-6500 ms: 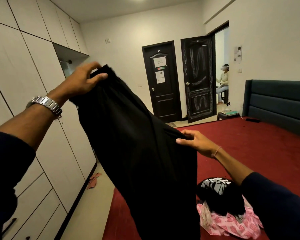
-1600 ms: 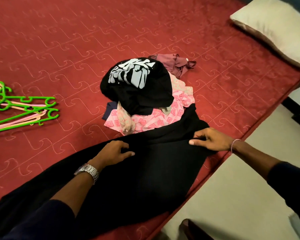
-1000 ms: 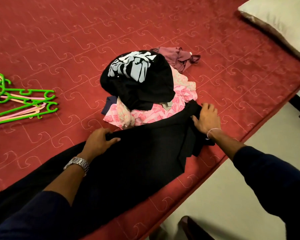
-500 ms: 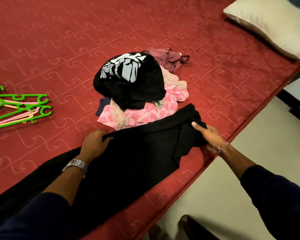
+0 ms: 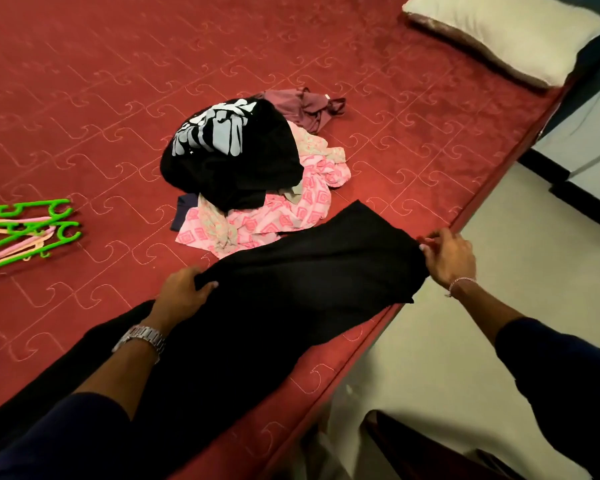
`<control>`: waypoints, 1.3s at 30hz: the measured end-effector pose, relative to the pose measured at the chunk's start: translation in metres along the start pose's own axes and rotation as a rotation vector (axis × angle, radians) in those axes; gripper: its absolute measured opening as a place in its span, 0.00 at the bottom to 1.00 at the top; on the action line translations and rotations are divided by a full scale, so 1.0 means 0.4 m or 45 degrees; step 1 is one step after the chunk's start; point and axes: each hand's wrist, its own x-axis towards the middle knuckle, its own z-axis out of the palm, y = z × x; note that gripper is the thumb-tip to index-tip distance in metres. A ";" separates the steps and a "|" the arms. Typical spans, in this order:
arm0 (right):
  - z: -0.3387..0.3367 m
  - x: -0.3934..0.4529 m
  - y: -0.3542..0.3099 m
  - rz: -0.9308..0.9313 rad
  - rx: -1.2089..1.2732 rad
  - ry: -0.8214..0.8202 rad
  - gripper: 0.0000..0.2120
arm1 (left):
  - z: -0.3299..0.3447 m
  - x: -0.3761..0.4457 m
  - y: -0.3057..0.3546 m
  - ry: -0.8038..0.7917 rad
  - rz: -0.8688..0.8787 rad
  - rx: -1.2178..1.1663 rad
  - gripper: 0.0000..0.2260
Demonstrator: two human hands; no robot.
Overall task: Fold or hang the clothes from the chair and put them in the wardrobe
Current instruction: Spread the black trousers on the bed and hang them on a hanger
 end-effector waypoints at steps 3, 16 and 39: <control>0.033 -0.041 -0.024 -0.106 0.059 -0.007 0.15 | 0.025 0.000 0.026 0.038 0.045 0.134 0.13; 0.039 0.091 -0.206 -0.178 0.319 -0.146 0.28 | 0.054 0.115 0.202 -0.022 -0.065 0.005 0.19; 0.103 0.244 -0.233 -0.430 0.342 -0.127 0.27 | 0.002 0.144 0.149 -0.070 0.133 0.070 0.16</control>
